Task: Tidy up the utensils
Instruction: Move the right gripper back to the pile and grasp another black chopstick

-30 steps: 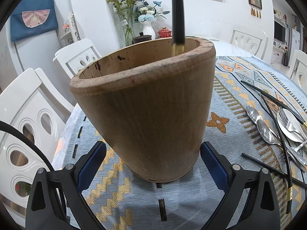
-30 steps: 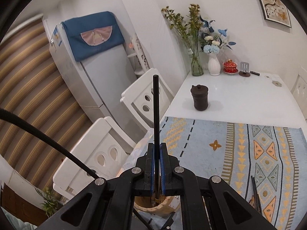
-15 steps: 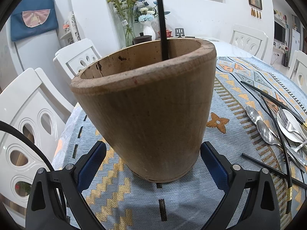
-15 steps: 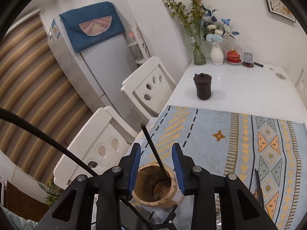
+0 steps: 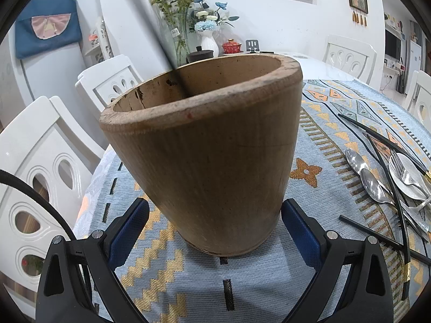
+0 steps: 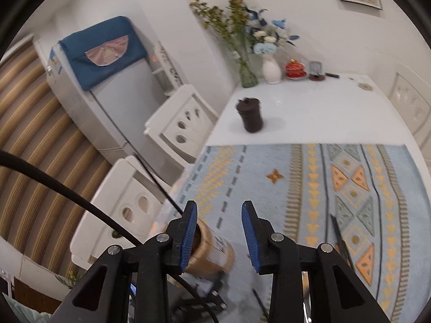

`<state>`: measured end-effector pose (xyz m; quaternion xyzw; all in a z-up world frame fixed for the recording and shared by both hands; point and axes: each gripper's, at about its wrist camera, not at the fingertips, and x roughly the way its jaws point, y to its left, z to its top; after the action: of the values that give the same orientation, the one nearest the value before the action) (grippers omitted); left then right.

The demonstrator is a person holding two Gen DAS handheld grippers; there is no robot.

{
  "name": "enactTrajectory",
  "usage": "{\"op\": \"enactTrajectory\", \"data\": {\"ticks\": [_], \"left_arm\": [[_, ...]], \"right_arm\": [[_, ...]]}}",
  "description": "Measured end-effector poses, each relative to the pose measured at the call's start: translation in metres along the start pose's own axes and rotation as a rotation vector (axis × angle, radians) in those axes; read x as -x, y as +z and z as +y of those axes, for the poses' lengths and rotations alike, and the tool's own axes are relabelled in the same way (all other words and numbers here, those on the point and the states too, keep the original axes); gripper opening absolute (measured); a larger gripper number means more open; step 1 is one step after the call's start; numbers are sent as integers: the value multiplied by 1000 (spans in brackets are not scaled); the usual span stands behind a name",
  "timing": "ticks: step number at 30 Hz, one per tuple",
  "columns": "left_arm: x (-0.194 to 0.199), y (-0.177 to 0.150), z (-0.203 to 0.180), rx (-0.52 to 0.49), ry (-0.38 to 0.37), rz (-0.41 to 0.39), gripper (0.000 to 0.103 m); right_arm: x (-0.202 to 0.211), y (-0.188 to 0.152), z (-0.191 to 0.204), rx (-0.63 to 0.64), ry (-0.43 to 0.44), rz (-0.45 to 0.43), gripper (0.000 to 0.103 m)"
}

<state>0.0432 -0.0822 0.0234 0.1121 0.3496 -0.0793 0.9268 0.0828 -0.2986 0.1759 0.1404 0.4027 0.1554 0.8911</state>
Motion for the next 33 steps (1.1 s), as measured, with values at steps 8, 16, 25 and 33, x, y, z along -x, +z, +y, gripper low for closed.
{"op": "enactTrajectory", "data": {"ticks": [8,16,25,33], "left_arm": [[1,0,-1,-4,6,-4,99],[1,0,-1,-4,6,-5,99],[1,0,-1,-4,6,-5,99],[0,0,-2,-4,4,-1,99]], "right_arm": [[4,-43,-32,-72,-75,92,33],[-10,-88,-90,-276,-139,204,33],[-51,-104,-116,-363,-163,304,27],[-81,-119,-125,-375,-231,428,19]]}}
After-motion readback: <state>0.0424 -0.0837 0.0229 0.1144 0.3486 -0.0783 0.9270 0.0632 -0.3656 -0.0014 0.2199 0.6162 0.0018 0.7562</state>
